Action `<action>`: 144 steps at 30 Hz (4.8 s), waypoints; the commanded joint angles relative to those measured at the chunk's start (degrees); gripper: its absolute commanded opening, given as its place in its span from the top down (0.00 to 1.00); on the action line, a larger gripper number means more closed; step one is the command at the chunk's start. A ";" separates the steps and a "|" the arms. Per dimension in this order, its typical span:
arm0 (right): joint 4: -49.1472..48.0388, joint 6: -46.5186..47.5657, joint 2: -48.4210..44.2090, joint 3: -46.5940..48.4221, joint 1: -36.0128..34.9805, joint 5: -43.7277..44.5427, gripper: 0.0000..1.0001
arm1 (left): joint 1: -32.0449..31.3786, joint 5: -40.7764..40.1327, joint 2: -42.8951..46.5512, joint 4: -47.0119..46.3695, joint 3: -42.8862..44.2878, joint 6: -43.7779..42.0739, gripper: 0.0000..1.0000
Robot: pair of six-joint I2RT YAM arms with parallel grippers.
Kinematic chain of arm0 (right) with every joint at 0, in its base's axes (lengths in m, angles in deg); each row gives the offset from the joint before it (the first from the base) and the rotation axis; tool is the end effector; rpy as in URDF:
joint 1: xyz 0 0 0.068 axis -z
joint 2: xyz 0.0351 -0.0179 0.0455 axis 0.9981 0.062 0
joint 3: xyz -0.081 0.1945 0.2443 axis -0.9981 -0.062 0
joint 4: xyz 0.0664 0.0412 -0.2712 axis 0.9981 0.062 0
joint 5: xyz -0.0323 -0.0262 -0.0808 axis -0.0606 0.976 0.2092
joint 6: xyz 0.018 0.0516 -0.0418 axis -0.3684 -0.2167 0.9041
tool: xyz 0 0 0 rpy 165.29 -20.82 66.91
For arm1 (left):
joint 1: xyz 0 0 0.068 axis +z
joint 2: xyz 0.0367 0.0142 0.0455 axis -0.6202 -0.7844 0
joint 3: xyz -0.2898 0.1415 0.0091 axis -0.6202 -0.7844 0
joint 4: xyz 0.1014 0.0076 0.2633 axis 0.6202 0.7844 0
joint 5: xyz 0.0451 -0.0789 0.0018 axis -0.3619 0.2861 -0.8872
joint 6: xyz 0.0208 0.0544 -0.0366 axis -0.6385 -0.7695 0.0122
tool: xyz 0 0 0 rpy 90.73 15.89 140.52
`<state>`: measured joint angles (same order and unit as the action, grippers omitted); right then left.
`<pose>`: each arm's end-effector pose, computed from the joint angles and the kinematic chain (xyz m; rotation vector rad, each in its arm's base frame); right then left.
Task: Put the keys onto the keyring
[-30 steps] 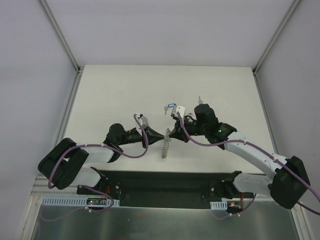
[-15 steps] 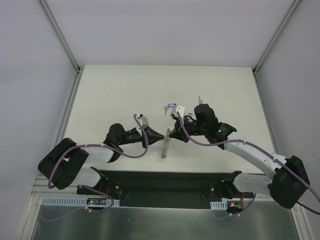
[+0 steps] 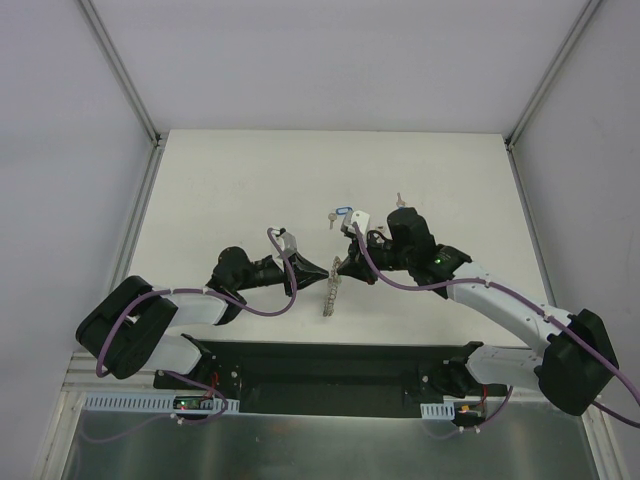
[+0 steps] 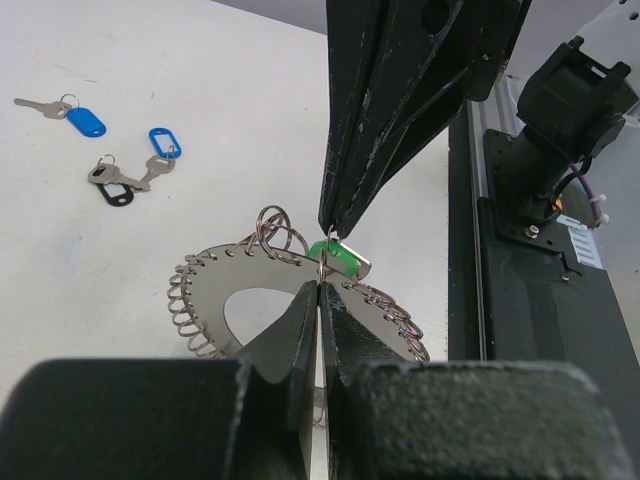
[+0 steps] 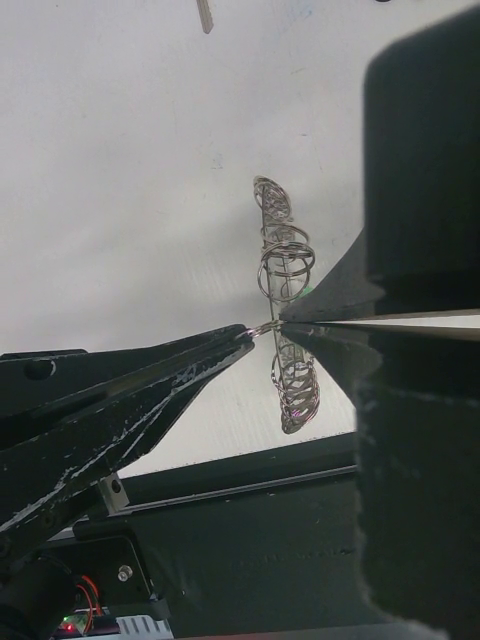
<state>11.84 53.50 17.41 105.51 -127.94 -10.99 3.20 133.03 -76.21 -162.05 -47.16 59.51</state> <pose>0.1904 0.2094 0.3078 -1.4207 1.4372 0.7528 0.1771 -0.1722 0.2364 0.9466 1.2273 -1.2060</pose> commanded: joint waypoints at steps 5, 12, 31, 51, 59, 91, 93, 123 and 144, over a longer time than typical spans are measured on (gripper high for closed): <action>-2.43 -0.79 -0.72 0.70 0.27 1.13 0.99 | 0.51 2.12 1.49 -15.67 -0.23 -0.29 1.00; -2.61 -0.88 -1.60 0.25 0.54 1.75 0.99 | 0.51 2.03 1.58 -15.67 -0.23 -0.29 1.00; -3.04 -0.18 -0.99 0.52 0.63 -2.12 0.99 | 0.51 1.76 1.22 -15.41 0.03 -0.21 1.00; -3.22 -0.27 -0.46 0.25 0.63 -4.49 0.99 | 0.51 1.85 1.31 -15.41 -0.06 -0.21 1.00; -4.80 -0.09 -0.29 0.25 0.63 -6.78 0.99 | 0.51 1.85 1.23 -15.41 0.03 -0.03 1.00; 0.73 -1.05 -6.15 -1.76 0.98 1.56 0.99 | 0.51 2.11 1.66 -15.23 0.29 0.85 1.00; 2.65 -2.20 -8.19 -2.47 1.24 5.50 0.99 | 0.51 2.46 1.84 -15.58 0.29 1.02 1.00; 19.81 -18.37 9.10 0.78 8.18 33.91 0.99 | 1.56 -0.08 6.49 -15.42 -1.90 -0.12 1.00; 10.67 -16.44 19.94 6.93 0.45 37.78 0.71 | 1.65 -0.87 13.53 -7.06 -3.92 -3.90 1.00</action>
<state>23.71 37.04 39.97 110.29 -126.37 25.10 4.31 132.05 -65.20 -161.94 -50.74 57.25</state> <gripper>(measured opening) 0.218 0.003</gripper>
